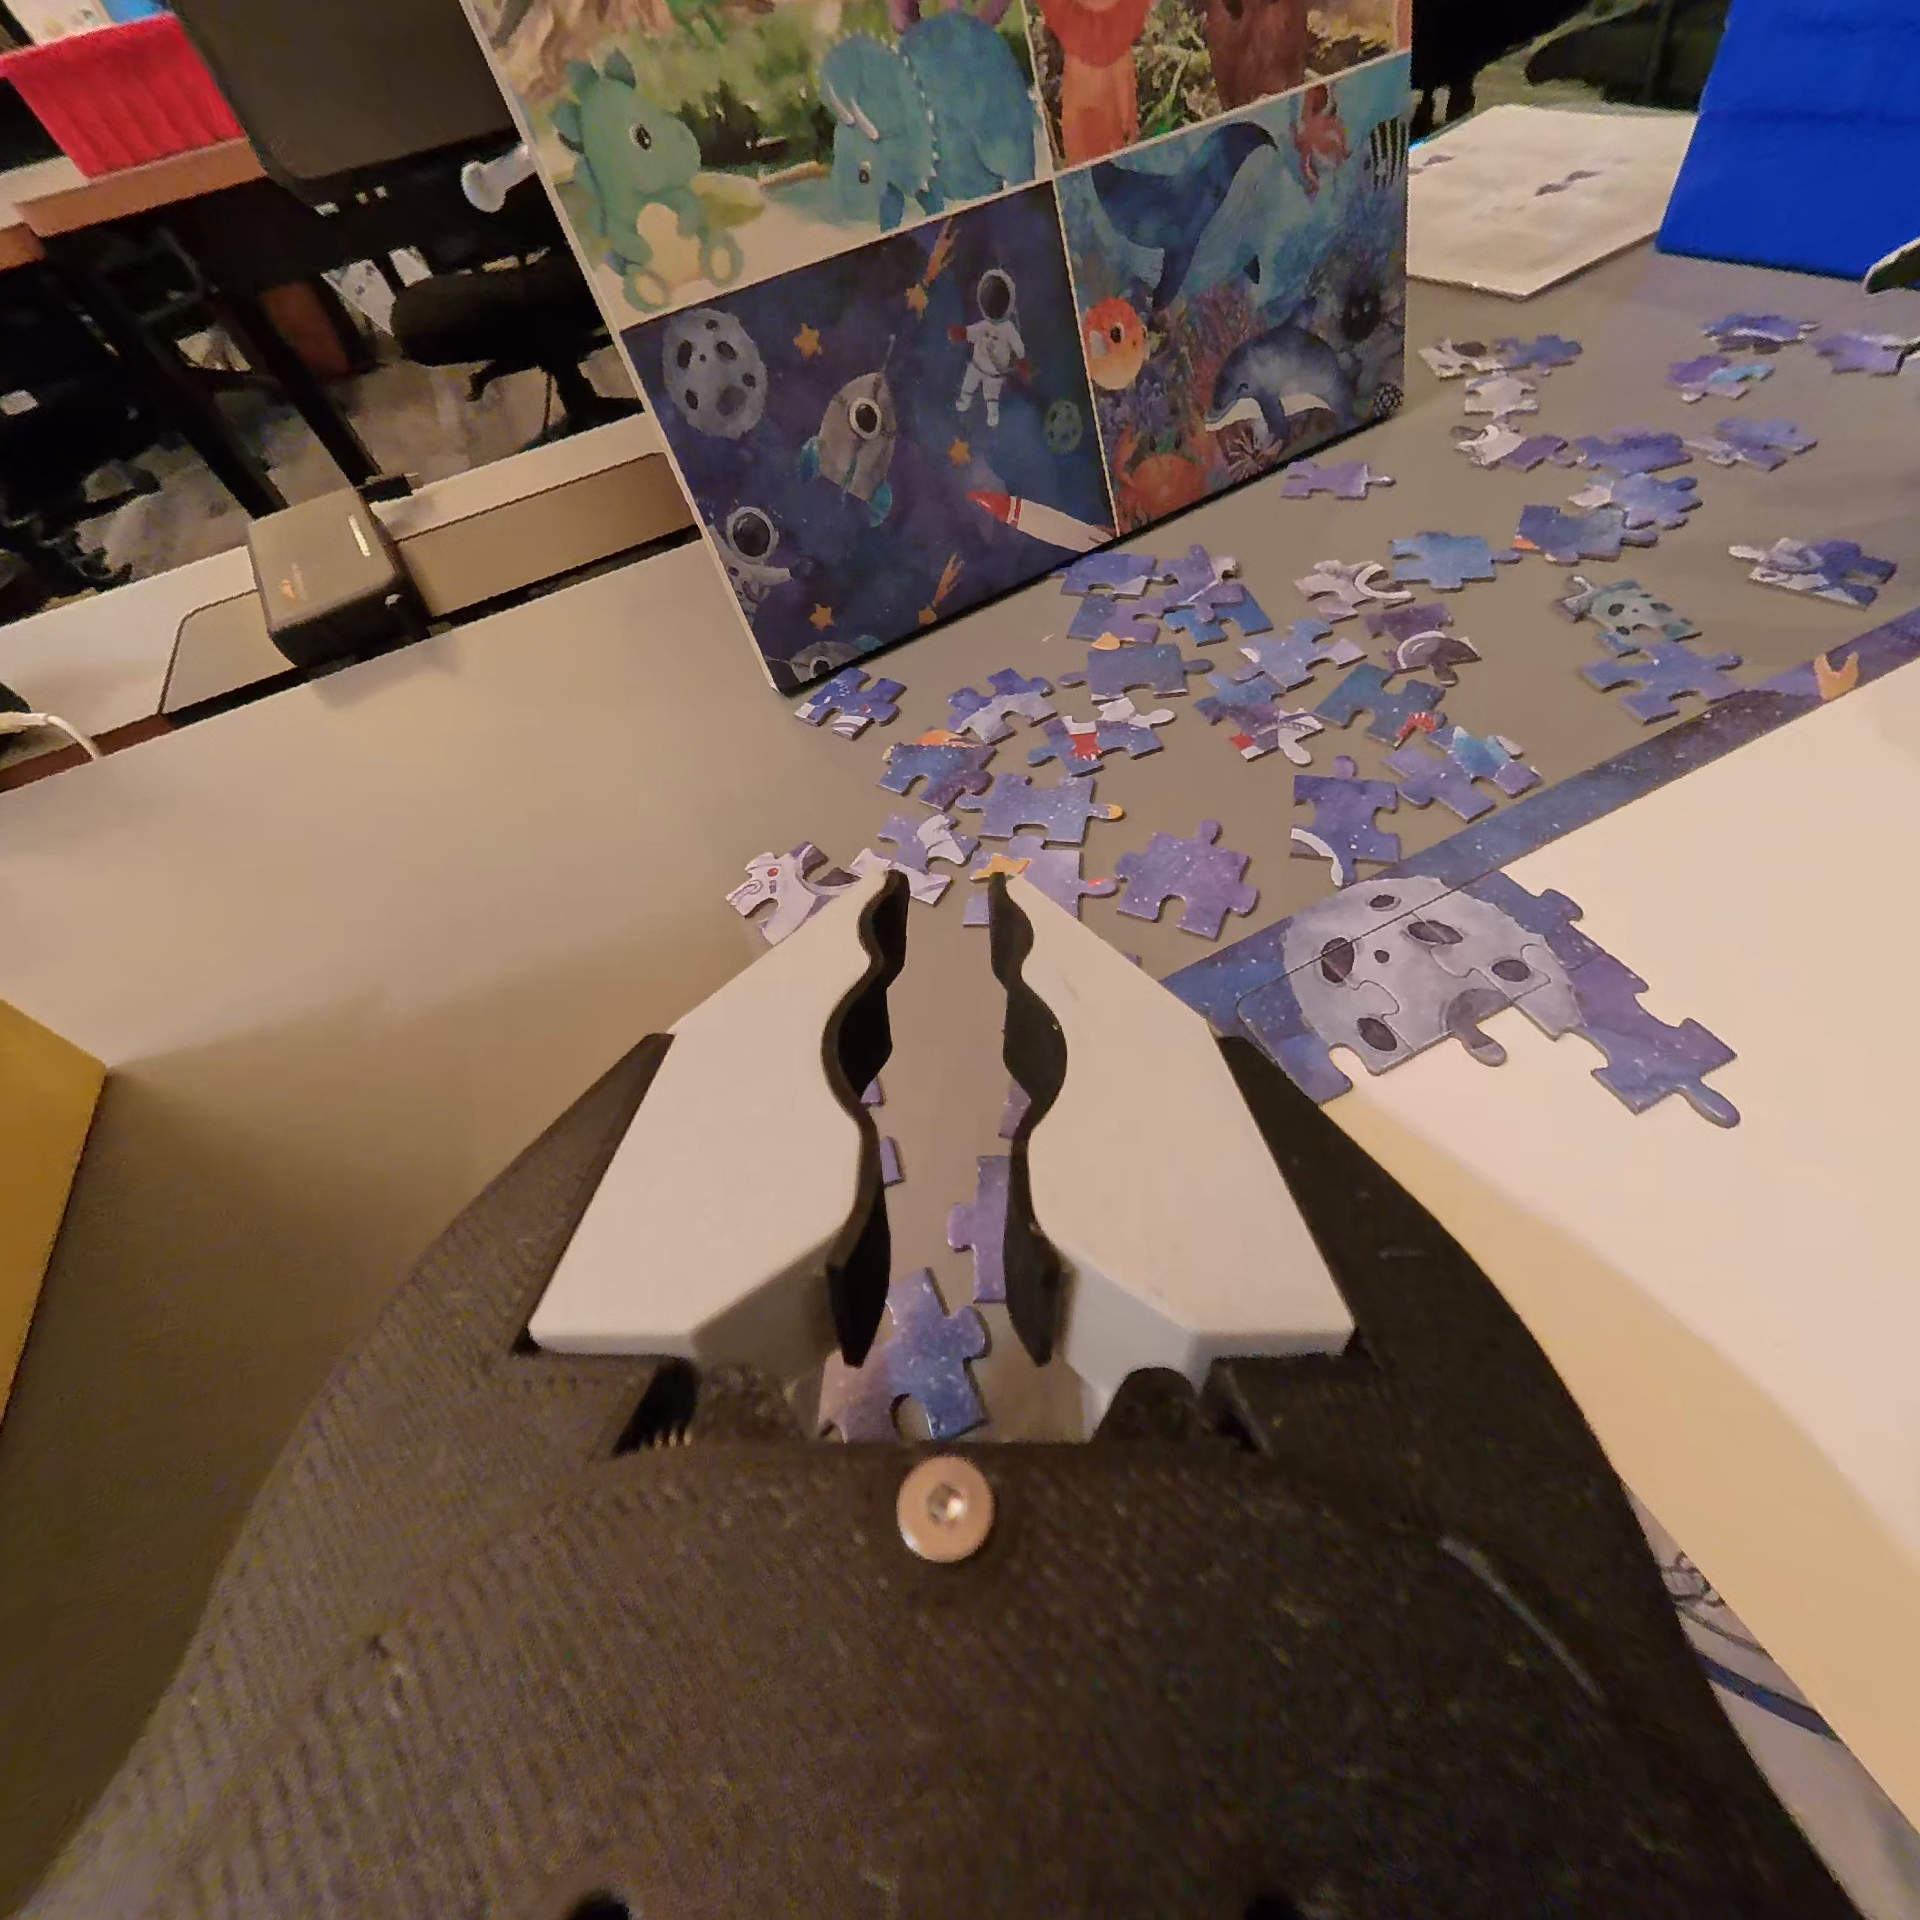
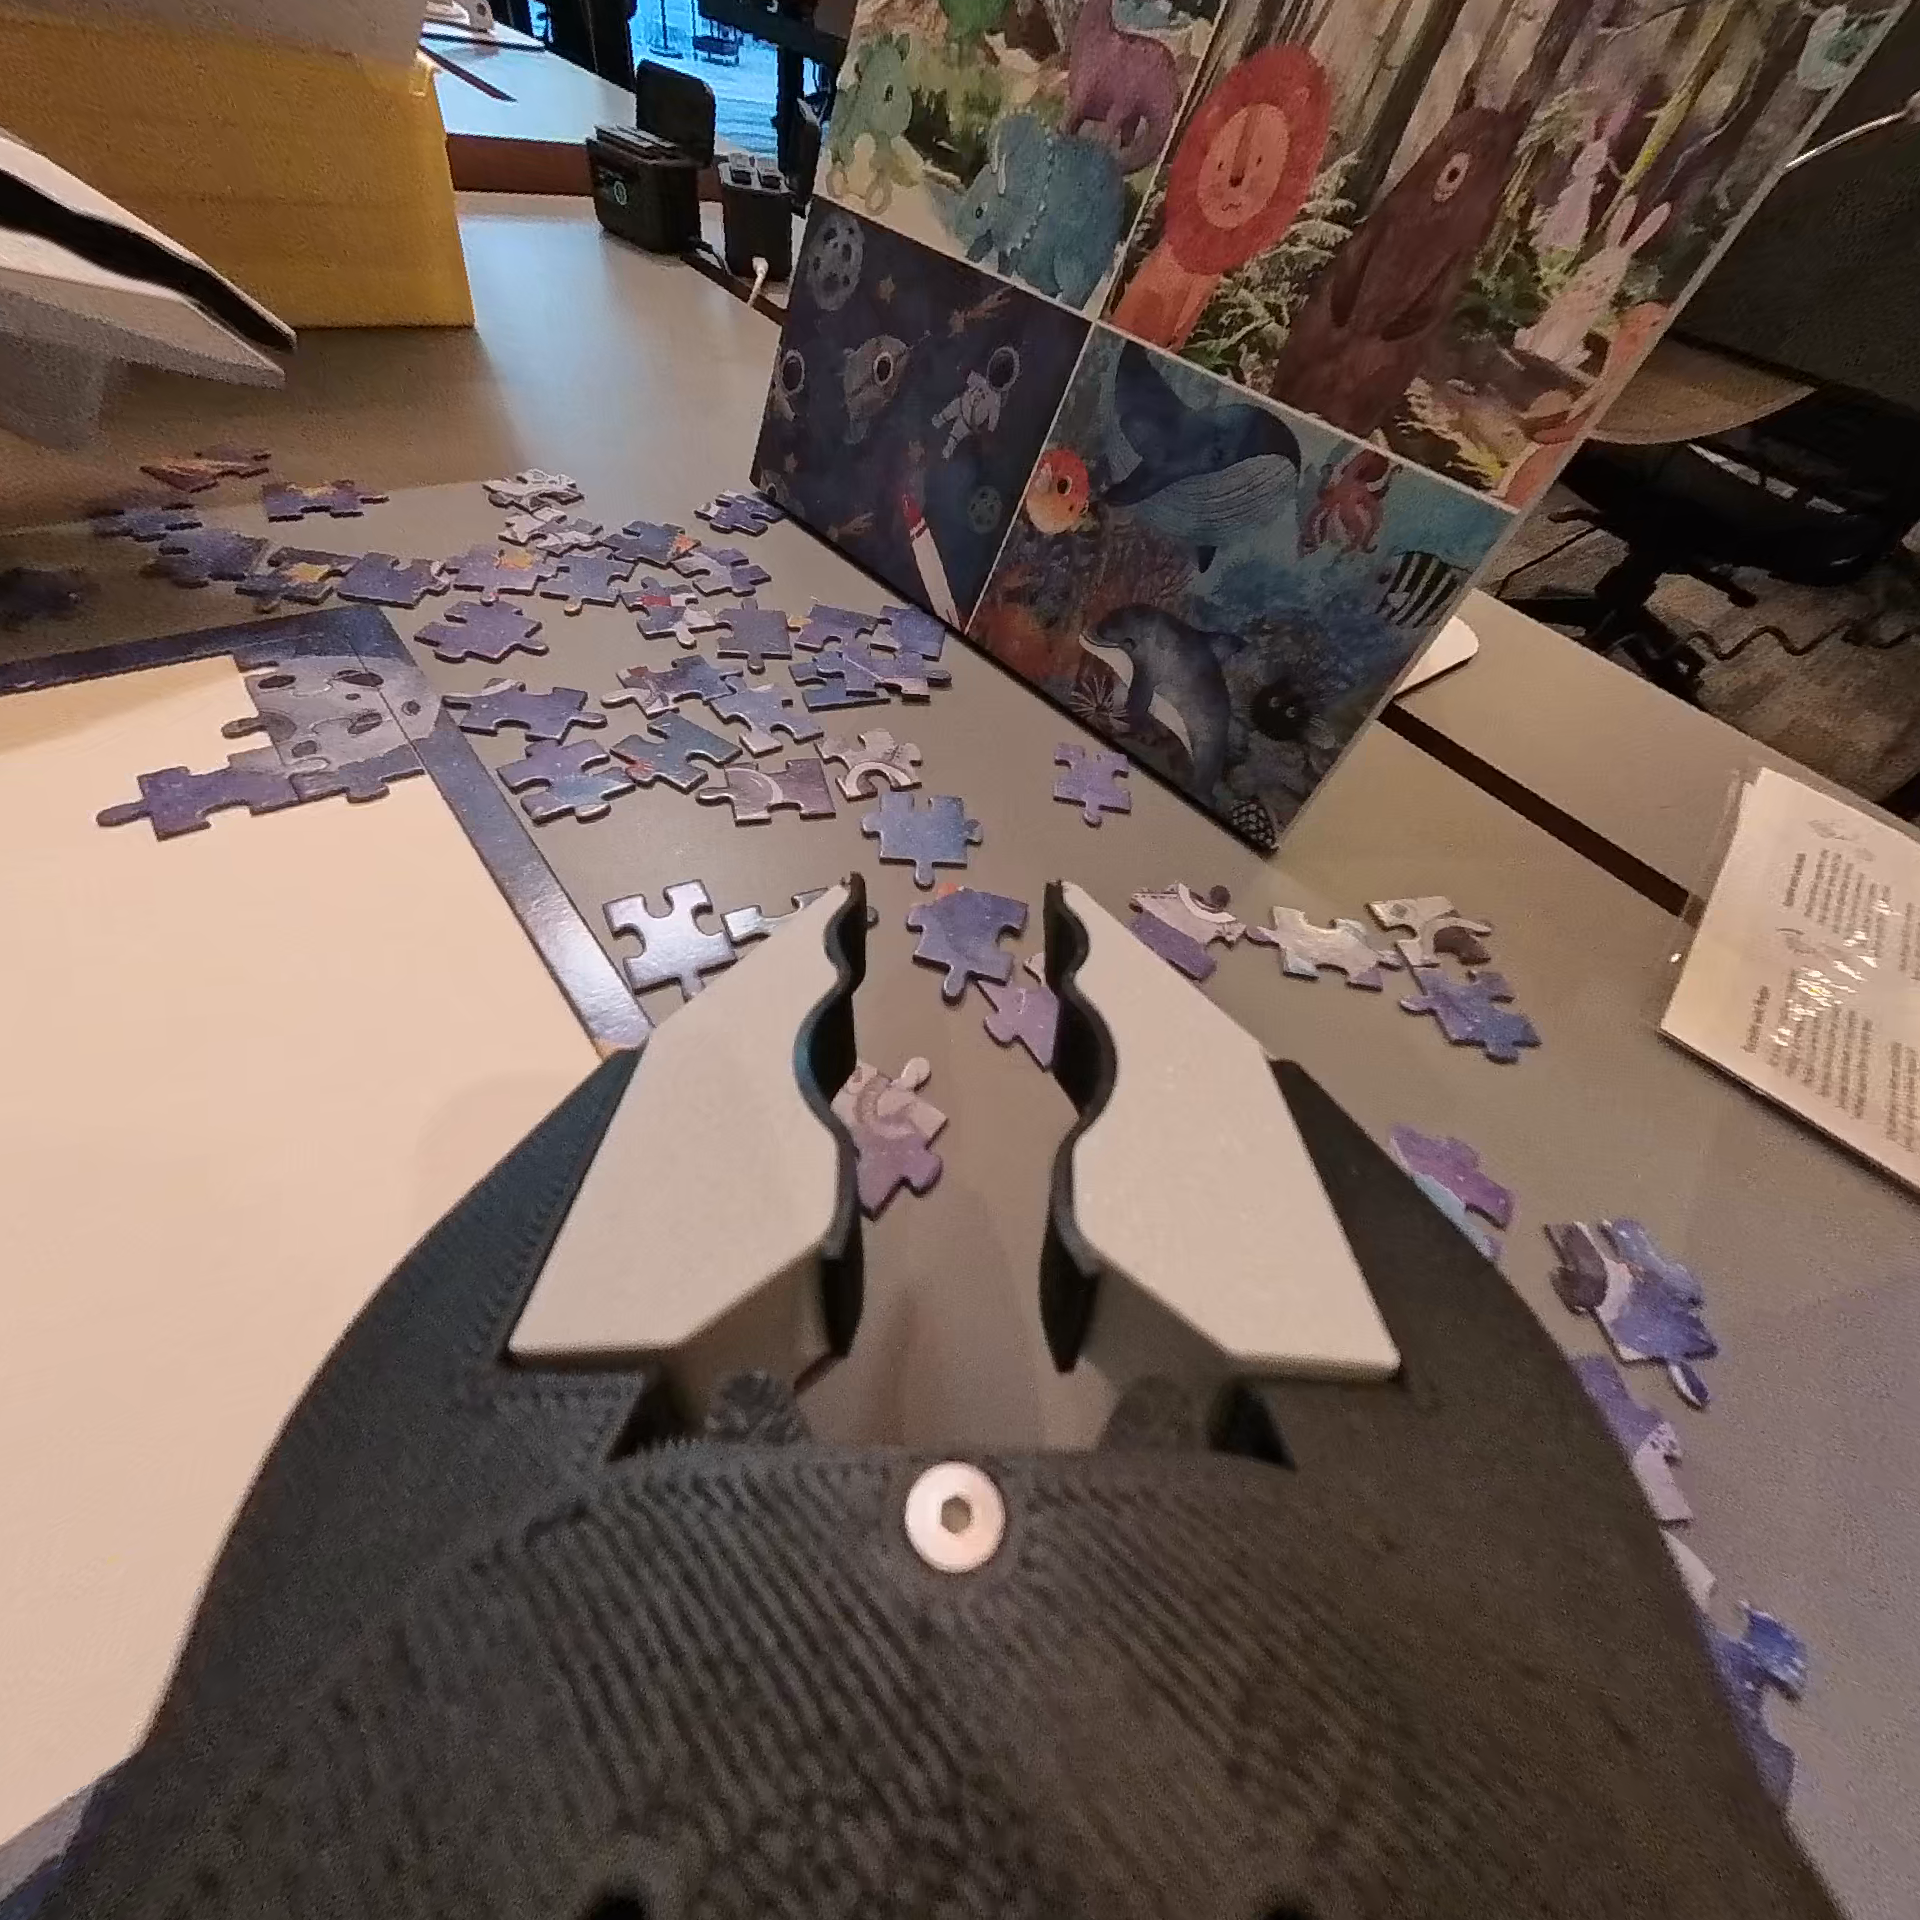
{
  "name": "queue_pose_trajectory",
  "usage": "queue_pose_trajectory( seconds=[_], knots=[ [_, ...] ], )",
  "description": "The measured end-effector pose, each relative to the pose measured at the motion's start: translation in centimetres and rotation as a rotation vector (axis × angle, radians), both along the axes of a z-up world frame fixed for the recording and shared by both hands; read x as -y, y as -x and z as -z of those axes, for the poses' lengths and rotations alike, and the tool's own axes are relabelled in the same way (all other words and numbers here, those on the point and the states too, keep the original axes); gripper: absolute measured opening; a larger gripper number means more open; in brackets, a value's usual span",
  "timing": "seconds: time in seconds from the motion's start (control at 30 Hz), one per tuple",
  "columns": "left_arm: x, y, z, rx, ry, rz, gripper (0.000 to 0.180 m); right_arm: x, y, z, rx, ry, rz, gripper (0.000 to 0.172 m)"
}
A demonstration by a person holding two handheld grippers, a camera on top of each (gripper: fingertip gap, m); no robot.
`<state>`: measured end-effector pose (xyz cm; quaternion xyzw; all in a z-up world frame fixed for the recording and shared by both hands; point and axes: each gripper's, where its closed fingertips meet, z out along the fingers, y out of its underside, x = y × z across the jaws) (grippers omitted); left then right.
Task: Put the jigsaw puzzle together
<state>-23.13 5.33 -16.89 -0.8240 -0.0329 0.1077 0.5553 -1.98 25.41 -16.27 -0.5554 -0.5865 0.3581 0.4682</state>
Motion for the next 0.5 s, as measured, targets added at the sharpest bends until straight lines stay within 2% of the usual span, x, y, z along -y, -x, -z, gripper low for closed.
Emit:
queue_pose_trajectory(
  seconds=[0.5],
  knots=[
    [0.24,0.4,-0.39,0.04,-0.034,-0.01,0.013,0.66,0.3,0.75,0.049,-0.054,-0.02,0.031]
  ],
)
